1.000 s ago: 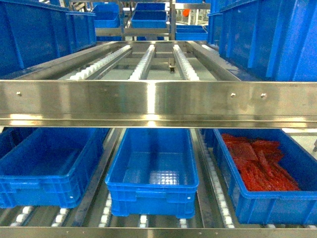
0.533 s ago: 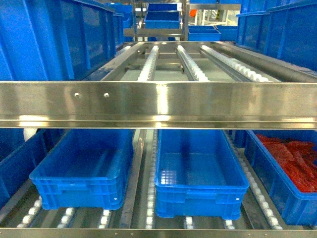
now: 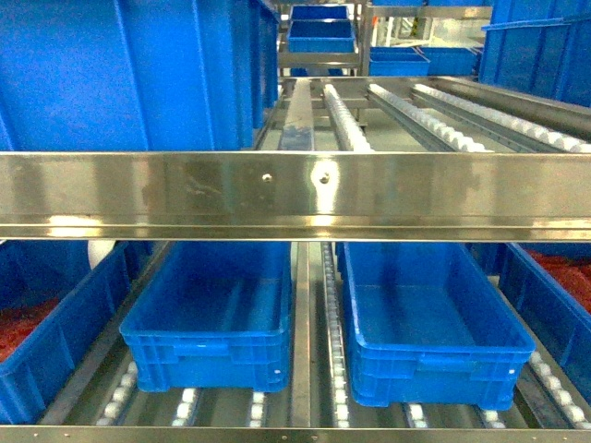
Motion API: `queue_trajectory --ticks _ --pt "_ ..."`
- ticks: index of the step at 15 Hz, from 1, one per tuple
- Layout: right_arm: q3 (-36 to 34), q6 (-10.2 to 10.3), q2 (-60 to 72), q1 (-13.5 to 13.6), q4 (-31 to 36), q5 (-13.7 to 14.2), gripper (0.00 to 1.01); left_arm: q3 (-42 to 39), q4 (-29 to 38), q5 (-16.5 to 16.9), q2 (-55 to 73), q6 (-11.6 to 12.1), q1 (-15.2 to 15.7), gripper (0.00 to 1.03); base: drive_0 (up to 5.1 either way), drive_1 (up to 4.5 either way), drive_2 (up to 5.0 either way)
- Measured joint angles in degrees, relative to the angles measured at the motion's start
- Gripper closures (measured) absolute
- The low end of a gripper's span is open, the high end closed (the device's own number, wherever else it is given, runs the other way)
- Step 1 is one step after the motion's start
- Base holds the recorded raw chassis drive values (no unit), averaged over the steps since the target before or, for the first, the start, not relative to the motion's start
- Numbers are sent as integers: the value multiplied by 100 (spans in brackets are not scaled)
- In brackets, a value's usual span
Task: Sort blue parts and orange caps into right shelf containers
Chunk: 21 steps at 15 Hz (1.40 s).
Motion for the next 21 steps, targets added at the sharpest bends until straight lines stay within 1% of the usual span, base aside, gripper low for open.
queue_trajectory --ticks 21 --pt "0 0 0 0 9 -4 60 0 4 -4 0 0 -2 60 0 0 0"
